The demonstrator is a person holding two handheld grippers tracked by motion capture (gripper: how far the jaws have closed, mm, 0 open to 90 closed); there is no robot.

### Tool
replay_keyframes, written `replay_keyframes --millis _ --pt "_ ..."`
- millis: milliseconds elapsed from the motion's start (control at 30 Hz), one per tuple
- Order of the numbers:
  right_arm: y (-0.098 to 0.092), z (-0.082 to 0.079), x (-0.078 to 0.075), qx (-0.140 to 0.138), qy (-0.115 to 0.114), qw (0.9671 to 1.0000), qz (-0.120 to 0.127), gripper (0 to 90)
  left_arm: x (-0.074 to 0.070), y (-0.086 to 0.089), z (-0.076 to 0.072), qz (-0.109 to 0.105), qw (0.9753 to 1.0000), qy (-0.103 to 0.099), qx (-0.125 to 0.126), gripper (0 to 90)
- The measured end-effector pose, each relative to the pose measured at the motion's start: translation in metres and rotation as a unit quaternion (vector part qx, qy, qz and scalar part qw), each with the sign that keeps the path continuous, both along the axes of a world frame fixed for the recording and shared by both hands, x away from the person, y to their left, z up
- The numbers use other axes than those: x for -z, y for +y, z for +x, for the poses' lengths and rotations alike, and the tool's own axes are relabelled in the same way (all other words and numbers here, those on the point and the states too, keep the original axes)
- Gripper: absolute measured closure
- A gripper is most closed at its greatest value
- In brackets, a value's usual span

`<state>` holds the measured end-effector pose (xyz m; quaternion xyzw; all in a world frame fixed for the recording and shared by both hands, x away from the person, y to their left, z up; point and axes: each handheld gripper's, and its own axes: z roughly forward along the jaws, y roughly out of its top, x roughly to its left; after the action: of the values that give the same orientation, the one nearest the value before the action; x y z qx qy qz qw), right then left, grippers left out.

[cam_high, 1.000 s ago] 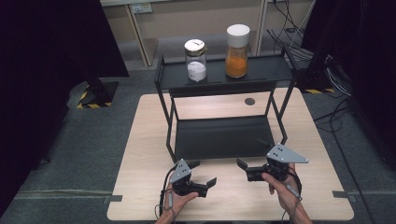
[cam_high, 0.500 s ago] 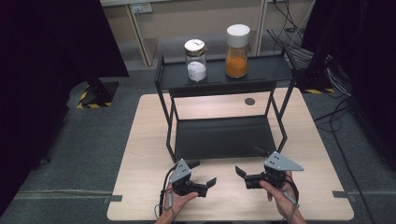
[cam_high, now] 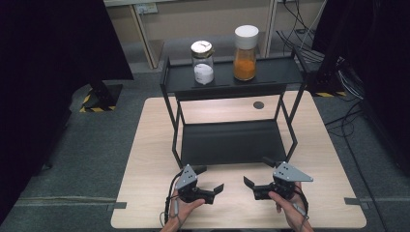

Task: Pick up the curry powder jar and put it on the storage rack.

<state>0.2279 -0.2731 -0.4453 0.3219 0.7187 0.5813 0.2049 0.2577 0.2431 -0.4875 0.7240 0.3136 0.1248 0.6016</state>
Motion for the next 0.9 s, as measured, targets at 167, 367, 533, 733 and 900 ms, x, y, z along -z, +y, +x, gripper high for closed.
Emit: replay_keyframes --millis 167,367,533,733,900 --pt "-0.001 -0.001 0.004 0.0 0.001 1.0 -0.001 0.5 0.0 0.0 0.0 -0.001 1.0 0.0 -0.001 2.4" --pt "-0.003 -0.002 0.011 0.001 0.009 1.0 0.001 0.5 0.0 0.001 0.0 -0.003 1.0 -0.001 -0.001 2.4" --pt "-0.003 -0.001 0.015 -0.001 0.011 0.9999 0.001 0.5 0.0 0.001 0.0 -0.004 1.0 -0.001 -0.001 2.4" --pt "-0.006 -0.001 0.016 0.002 0.012 0.9999 0.01 0.5 0.0 0.001 0.0 -0.004 1.0 -0.001 -0.001 2.4" --pt "-0.008 -0.002 0.017 0.004 0.011 0.9999 0.012 0.5 0.001 0.001 0.0 -0.004 1.0 0.001 -0.001 2.4"
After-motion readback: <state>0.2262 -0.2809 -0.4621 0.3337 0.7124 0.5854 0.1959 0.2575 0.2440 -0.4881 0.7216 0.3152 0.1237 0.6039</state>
